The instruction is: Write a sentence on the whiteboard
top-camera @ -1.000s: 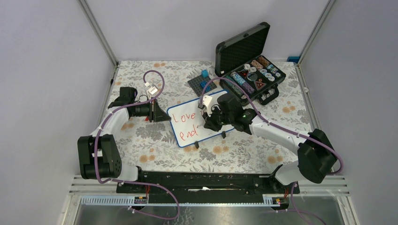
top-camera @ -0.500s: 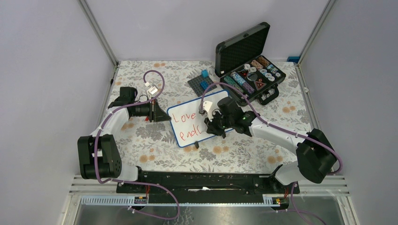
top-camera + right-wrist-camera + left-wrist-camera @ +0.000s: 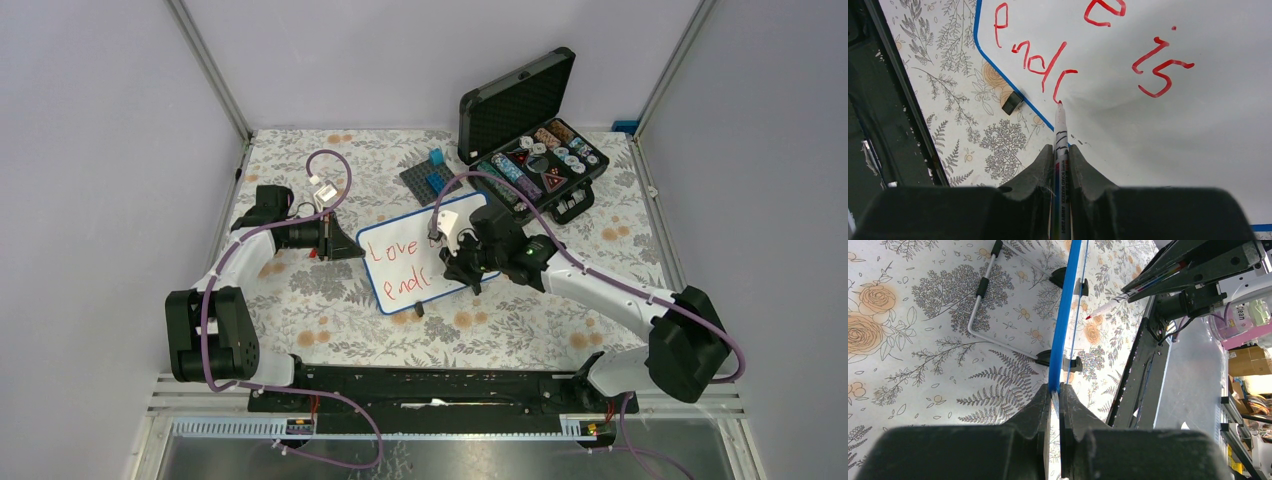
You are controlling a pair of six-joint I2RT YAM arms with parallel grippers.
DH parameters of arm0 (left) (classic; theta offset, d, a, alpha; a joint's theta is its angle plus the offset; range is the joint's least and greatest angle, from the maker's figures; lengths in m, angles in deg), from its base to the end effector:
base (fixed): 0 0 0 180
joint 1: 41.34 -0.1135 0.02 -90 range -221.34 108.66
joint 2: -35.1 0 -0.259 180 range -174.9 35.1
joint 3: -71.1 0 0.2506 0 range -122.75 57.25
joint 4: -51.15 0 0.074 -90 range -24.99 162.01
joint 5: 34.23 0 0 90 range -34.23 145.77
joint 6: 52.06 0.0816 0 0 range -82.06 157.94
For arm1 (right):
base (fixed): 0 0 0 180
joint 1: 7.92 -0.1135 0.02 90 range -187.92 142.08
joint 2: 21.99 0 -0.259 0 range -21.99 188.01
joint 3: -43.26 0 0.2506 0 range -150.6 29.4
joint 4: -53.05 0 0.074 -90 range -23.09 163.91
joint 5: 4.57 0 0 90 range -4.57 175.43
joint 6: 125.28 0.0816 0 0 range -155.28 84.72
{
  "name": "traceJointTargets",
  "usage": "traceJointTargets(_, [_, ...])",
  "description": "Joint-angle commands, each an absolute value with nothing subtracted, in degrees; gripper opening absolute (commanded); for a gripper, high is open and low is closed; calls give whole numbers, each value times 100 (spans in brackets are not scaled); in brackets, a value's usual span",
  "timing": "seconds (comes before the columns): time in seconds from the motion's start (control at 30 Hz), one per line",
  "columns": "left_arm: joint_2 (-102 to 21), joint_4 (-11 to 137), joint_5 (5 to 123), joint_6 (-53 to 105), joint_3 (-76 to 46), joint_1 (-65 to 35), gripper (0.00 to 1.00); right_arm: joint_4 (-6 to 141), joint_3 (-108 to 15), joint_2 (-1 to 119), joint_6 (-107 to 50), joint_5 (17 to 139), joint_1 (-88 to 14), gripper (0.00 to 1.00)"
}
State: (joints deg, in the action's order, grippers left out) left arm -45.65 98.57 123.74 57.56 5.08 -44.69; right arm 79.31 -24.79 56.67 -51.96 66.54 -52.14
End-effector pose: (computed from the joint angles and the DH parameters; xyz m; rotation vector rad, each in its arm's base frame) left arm 0.2736 -0.0598 0.2129 0.6546 2.0607 -1.3036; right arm 0.2226 0.2535 0.2306 -1.2951 1.8356 0.6282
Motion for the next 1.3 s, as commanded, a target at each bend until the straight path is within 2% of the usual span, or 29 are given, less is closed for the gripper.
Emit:
traceJointTargets(0.0, [-4470,9836,12268,5943,372,-4369,0,7943,-2636,5579,-5306,6780,-5190,0])
traceJointTargets(1.27, [-4496,9840,12266,5951,389,-4362,0,7855,-2789,5747,-5501,6985,-4871,0])
